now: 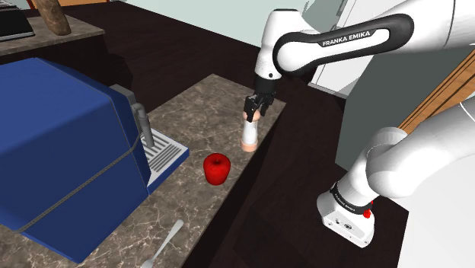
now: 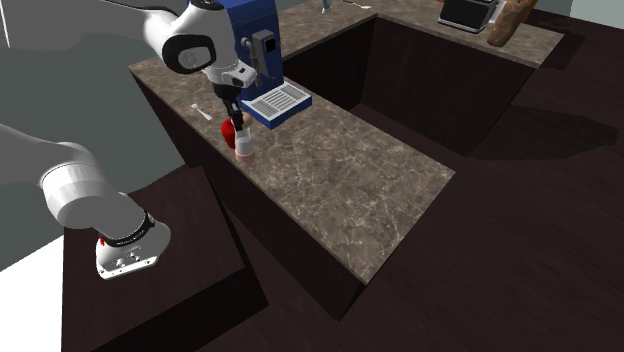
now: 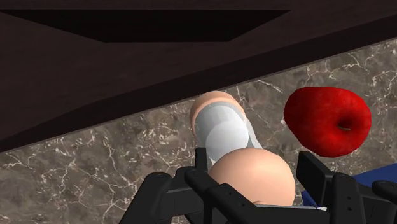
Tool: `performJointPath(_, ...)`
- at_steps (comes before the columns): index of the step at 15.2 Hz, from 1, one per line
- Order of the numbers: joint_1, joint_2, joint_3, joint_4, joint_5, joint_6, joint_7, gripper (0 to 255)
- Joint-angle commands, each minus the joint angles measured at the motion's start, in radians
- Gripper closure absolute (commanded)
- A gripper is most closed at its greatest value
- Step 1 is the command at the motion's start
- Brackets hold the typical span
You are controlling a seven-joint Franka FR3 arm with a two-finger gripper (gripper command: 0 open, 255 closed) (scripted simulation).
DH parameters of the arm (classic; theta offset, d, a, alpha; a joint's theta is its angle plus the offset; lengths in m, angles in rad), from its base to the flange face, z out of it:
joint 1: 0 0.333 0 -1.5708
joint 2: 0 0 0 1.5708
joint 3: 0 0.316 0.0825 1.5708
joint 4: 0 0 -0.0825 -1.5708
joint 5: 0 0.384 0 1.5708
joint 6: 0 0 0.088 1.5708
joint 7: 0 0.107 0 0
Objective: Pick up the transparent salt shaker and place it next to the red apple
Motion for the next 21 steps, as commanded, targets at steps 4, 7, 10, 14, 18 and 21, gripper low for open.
performJointPath(4, 0.001, 0.031, 0.000, -0.043, 0.005, 0.075, -0.008, 255)
performJointPath(7, 0.002, 0.053, 0.001, -0.067, 0.008, 0.120, -0.012, 255)
performJointPath(10, 0.003, 0.076, 0.001, -0.088, 0.012, 0.165, -0.017, 255)
performJointPath(14, 0.006, 0.118, 0.001, -0.118, 0.018, 0.236, -0.026, 255)
performJointPath(18, 0.006, 0.118, 0.001, -0.118, 0.018, 0.236, -0.026, 255)
performJointPath(21, 0.006, 0.118, 0.001, -0.118, 0.018, 0.236, -0.026, 255)
